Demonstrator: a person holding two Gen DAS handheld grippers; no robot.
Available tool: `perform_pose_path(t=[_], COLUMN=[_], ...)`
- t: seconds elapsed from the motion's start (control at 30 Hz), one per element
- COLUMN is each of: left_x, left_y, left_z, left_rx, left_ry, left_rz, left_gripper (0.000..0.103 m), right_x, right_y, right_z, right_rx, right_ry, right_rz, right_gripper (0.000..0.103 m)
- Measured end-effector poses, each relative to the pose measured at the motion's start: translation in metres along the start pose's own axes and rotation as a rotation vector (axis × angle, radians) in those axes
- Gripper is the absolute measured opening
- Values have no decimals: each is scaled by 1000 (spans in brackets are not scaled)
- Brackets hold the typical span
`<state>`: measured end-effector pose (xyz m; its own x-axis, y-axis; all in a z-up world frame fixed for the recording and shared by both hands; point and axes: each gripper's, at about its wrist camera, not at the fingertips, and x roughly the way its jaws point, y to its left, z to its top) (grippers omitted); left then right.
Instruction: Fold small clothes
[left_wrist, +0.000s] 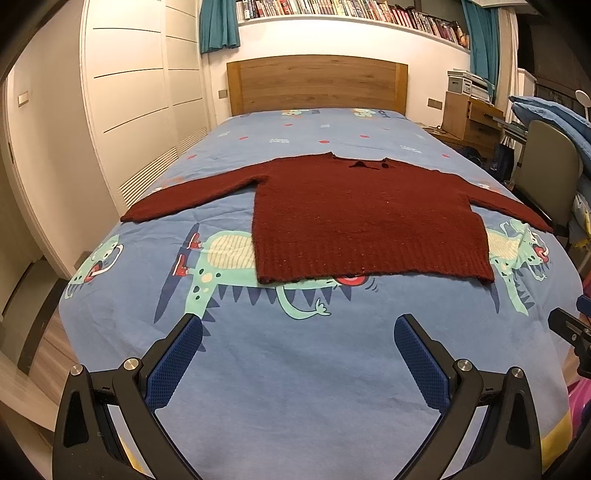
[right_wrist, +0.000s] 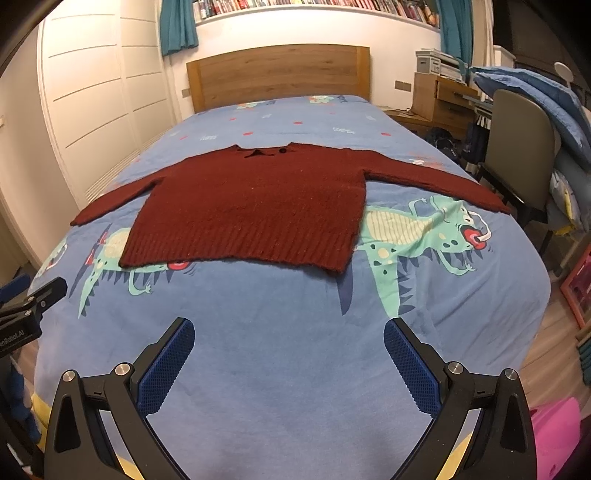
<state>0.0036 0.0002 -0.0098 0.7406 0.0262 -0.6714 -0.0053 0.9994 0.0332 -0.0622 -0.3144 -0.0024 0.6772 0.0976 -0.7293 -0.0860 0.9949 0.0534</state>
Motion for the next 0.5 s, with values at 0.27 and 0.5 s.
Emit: perform_pose_path(t=[0.27,0.5], left_x=[0,-2], left_y=[2,7], left_z=[0,0], left_rx=[-7,-16], left_ry=[-3,-22], left_rz=[18,29], left_gripper=[102,102], right_x=[-2,-4], right_y=[-2,-2], right_z=[1,3], right_rx=[-11,-23], right_ry=[-8,-21], right_rz=[-17,-39], right_gripper=[102,102])
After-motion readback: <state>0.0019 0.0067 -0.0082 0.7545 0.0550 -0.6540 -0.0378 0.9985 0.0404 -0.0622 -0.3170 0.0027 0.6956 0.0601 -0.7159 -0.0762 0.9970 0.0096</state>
